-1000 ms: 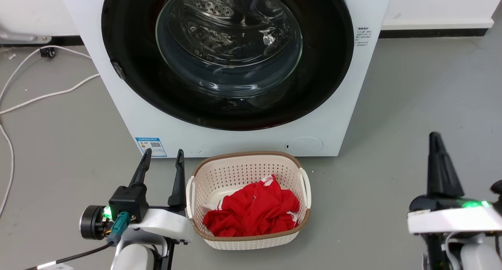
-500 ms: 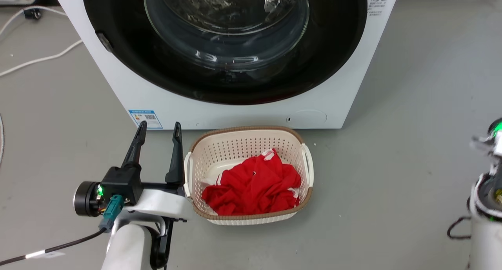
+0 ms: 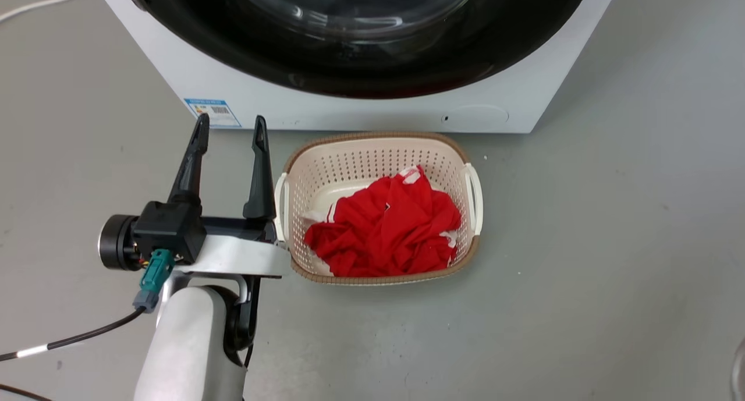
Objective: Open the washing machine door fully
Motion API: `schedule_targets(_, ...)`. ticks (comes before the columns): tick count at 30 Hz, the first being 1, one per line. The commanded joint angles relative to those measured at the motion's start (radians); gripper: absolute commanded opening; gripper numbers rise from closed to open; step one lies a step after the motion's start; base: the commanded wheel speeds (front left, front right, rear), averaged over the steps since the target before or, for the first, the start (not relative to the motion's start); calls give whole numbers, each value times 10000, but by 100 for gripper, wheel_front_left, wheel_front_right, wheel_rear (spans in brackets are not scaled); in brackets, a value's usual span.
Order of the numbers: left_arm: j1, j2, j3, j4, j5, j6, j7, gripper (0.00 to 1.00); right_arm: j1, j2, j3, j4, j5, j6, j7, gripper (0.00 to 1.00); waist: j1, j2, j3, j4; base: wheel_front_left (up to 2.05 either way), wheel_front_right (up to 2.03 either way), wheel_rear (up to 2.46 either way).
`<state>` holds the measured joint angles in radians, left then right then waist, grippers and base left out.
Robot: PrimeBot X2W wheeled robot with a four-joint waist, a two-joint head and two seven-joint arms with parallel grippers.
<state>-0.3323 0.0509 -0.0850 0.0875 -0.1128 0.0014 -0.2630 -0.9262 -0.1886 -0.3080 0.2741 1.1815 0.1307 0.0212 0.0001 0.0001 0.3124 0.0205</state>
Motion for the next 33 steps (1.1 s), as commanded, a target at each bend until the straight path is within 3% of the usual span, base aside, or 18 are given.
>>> schedule_targets(1, -214, -10, -21, -106, -34, 47, -25, 100, -659, -212, 60, 393, -157, 0, 275, 0, -1, -1, 361, 113, 0, 0, 0)
schedule_targets(9, -517, -11, -14, -382, -53, 134, -25, 100, -3091, -841, 1225, 2293, -1419, 0, 2271, 0, -1, -1, 994, 237, 0, 0, 0)
schedule_targets(21, -913, -10, -170, -577, -135, 255, -25, 100, -4616, -674, 2919, 3743, -2745, -1, 5869, 0, -1, -1, 1805, 401, 0, 0, 0)
schedule_targets(33, -1137, -9, -453, -624, -258, 417, -25, 100, -5077, -311, 2886, 4336, -3290, 0, 7092, 0, -1, -1, 2232, 508, 0, 0, 0)
